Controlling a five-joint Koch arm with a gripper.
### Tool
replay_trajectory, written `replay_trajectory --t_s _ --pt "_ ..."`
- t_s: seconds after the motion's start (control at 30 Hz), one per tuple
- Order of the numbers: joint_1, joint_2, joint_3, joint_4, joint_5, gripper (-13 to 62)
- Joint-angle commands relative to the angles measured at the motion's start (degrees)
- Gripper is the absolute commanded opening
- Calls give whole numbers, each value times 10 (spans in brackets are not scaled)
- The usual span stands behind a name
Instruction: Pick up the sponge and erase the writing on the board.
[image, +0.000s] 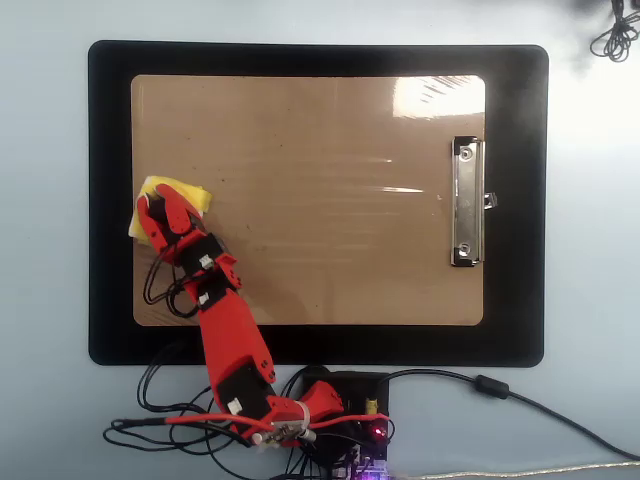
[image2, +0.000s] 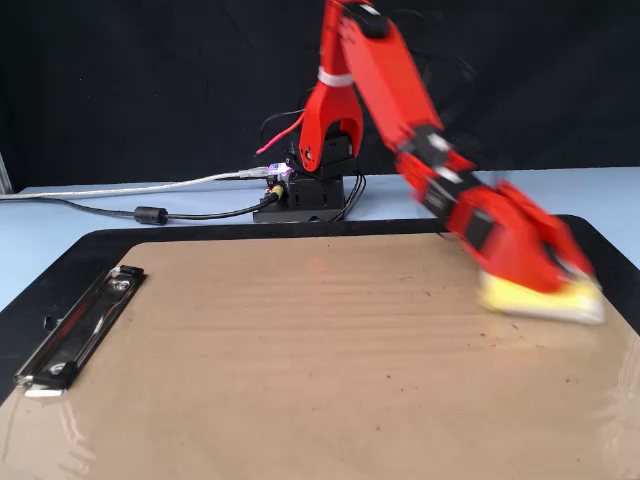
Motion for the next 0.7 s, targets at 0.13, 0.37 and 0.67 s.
replay_trajectory --t_s 0.13,0.37,0.67 --pt "54 140 204 -61 -2 -79" --pt "213 407 466 -54 47 -79" --pt "200 59 116 -75 64 -79"
